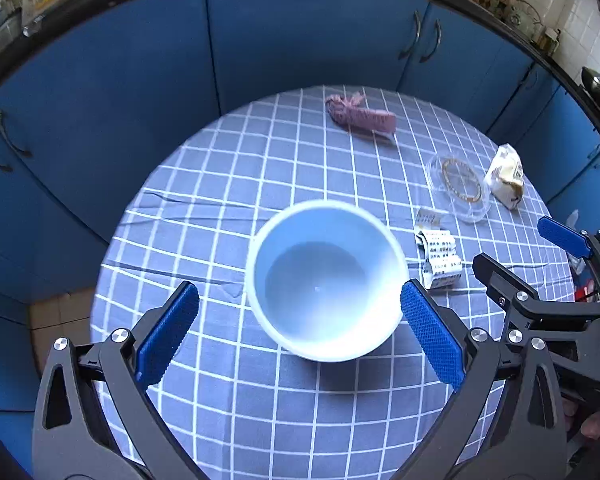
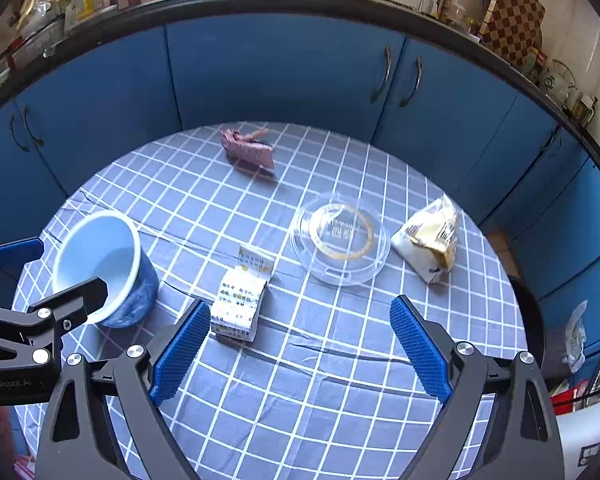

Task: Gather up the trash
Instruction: 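Grasp the white bowl with the left tool while the right tool grasps the white printed box, then carry both items over the bin while the right tool opens to drop the white box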

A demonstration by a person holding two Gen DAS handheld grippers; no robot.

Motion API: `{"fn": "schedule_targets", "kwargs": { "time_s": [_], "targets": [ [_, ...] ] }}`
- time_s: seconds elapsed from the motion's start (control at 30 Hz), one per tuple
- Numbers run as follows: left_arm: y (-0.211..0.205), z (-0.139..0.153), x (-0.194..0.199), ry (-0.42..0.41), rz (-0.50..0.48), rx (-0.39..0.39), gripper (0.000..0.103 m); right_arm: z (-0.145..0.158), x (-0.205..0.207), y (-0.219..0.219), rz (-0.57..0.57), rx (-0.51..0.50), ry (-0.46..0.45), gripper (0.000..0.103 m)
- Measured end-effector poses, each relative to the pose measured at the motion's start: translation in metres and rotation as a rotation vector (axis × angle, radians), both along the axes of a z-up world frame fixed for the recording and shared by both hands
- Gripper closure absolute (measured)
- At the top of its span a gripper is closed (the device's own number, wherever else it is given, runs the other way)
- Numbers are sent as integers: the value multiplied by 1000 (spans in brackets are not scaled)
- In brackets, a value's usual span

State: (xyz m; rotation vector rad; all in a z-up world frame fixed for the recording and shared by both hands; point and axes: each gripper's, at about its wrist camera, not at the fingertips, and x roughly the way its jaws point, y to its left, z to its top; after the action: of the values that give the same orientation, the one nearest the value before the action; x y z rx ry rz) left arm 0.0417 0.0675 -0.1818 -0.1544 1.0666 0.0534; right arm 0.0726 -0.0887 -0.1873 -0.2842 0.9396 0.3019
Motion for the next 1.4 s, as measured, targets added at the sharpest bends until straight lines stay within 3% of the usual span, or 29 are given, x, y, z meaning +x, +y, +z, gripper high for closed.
{"fn": "schedule_targets", "kwargs": {
  "time_s": [0.3, 0.5, 0.6, 1.03, 1.07, 1.13, 1.2, 1.23, 1.27, 1.4],
  "targets": [
    [-15, -1, 11, -46, -51, -17, 4, -2, 0, -21, -56, -2, -2, 14],
    [-11, -24, 17, 20, -46, 2, 4, -6, 3, -21, -55, -6, -9, 14],
    [-4, -26, 16, 13, -39, -8, 20, -10, 5, -14, -39, 8, -5, 14],
    [37, -15, 13, -15, 58, 29, 21, -30, 12, 37, 82, 56, 43, 14],
    [39, -16, 12, -17, 61, 33, 21, -33, 11, 40, 85, 53, 38, 16],
    [41, -17, 11, -16, 62, 38, 21, -39, 10, 45, 92, 39, 46, 30],
    [42, -19, 8, -11, 68, 42, 21, -46, 11, 46, 103, 52, 95, 64],
    [42, -19, 7, -9, 70, 40, 21, -45, 11, 44, 103, 73, 101, 70],
    [42, -20, 7, -6, 73, 40, 21, -45, 12, 43, 101, 82, 116, 74],
    [35, -17, 7, -7, 70, 40, 21, -37, 8, 32, 90, 89, 102, 74]
  ]
}}
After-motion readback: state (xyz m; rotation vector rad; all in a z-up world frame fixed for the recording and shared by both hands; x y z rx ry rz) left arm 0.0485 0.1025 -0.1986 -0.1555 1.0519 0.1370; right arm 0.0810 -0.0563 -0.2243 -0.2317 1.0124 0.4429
